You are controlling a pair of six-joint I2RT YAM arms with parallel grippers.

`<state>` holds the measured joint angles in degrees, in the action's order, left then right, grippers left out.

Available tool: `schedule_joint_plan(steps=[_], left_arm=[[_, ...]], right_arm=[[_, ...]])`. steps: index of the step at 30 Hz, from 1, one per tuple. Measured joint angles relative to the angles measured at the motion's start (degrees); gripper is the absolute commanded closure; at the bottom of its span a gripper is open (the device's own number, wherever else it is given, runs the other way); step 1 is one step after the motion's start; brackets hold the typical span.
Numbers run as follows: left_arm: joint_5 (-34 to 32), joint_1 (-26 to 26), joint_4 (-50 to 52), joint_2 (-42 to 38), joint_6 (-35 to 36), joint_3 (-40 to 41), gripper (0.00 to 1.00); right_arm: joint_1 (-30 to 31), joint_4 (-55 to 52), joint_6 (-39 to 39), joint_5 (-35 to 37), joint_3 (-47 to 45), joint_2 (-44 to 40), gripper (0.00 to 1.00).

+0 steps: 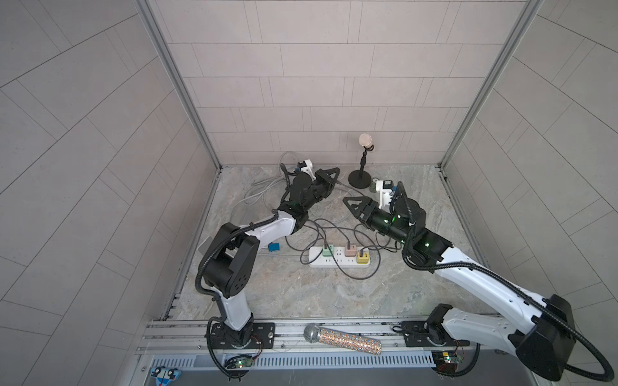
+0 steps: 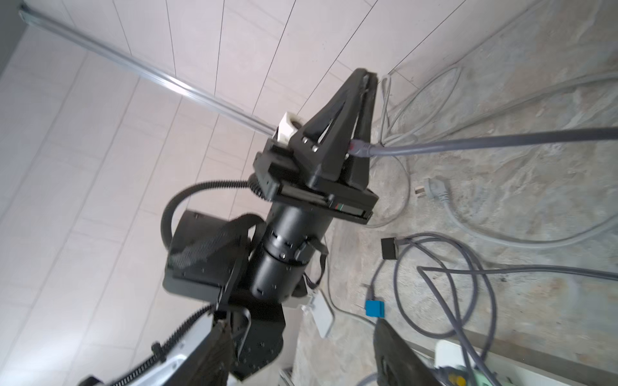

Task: Charge mp3
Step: Pick up the charging cable from the center of the board.

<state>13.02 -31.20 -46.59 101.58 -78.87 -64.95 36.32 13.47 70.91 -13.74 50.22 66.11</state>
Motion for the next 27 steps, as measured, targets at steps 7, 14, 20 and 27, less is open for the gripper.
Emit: schedule_joint_plan(steps=[7, 14, 20, 27], left_arm=[[-1.9, -1.1, -4.2, -1.1, 0.5, 3.3, 1.00], [-3.1, -1.8, -8.1, -3.0, -0.8, 5.2, 1.00], [-3.9, -2.1, -10.2, -3.6, -2.2, 6.3, 1.00], [-4.6, -2.7, -12.0, -3.6, -3.7, 6.5, 1.00]], right_arm=[[-0.5, 9.7, 6.1, 1.3, 0.8, 7.7, 0.48], [-2.4, 16.0, 8.6, 1.4, 1.0, 11.8, 0.57], [-3.4, 19.4, 9.2, 1.6, 1.2, 13.5, 0.57], [-3.9, 22.2, 9.8, 0.9, 3.0, 15.7, 0.66]])
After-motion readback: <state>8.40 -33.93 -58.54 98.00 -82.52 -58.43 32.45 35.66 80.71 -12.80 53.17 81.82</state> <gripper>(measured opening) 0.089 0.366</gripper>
